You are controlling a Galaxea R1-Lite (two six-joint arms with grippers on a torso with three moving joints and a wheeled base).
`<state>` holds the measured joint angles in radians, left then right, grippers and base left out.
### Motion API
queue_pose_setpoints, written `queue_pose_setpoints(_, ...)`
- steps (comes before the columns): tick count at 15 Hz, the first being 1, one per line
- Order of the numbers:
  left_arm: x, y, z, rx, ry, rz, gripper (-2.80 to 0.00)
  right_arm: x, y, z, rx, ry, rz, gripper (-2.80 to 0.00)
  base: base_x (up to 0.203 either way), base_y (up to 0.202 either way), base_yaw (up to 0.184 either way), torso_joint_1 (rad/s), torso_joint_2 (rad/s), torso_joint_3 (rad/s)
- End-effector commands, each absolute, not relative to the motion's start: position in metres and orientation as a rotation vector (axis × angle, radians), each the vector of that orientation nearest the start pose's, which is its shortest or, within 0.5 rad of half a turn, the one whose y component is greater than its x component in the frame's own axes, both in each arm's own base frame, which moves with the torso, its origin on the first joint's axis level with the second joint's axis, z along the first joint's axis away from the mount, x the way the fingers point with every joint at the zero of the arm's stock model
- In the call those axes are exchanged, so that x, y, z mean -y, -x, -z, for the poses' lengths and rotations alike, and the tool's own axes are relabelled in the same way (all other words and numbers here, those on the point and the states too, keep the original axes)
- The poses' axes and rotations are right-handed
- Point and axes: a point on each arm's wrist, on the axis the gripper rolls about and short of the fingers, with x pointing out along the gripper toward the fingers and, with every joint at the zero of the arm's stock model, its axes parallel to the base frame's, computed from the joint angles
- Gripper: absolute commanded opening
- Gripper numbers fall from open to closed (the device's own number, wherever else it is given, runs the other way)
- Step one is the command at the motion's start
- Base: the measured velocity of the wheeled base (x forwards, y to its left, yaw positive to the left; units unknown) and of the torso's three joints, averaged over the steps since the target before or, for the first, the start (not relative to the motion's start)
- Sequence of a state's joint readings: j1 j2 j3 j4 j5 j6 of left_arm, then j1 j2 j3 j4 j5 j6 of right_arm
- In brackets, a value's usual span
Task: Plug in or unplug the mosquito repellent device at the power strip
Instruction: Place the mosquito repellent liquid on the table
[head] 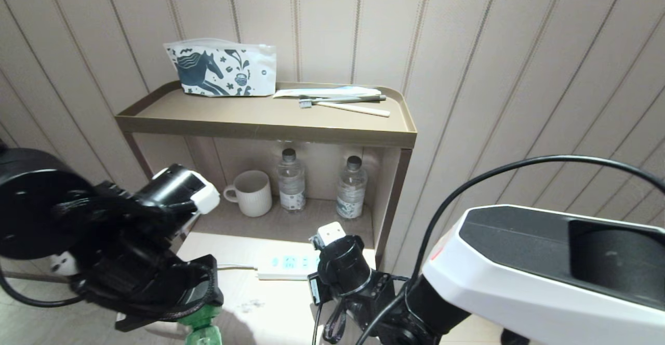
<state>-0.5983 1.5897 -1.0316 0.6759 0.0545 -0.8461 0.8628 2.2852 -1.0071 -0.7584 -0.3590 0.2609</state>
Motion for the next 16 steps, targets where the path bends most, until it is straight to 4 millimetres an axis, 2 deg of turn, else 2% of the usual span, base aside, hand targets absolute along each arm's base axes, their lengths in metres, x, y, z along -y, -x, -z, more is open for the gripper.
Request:
queue_pose_setpoints(1, 0.095, -0.148, -0.205, -1.13, 0.382, 0.029, -2.8, -0.292, -0.262, -0.073, -0.409, -0.006, -0.438, -2.8, 0.0, 0.0, 0.0, 0.0, 0.0, 0.0)
queue_pose_setpoints(5, 0.045, -0.101, -0.229, -0.886, 0.343, 0.081, -2.8, -0.258, -0.236, -0.13, -0.311, -0.03, -0.427, -2.8, 0.0, 0.0, 0.0, 0.0, 0.0, 0.0)
queue_pose_setpoints(10, 0.023, -0.07, -0.236, -0.658, 0.287, 0.044, -2.8, -0.202, -0.189, -0.206, -0.195, -0.061, -0.38, -2.8, 0.0, 0.0, 0.0, 0.0, 0.0, 0.0)
queue_pose_setpoints(14, 0.011, -0.05, -0.235, -0.464, 0.255, -0.05, -2.8, -0.126, -0.127, -0.253, -0.121, -0.08, -0.285, -2.8, 0.0, 0.0, 0.0, 0.0, 0.0, 0.0)
queue_pose_setpoints(16, 0.009, -0.045, -0.229, -0.457, 0.254, -0.067, -2.8, -0.081, -0.095, -0.26, -0.094, -0.075, -0.165, -2.8, 0.0, 0.0, 0.0, 0.0, 0.0, 0.0)
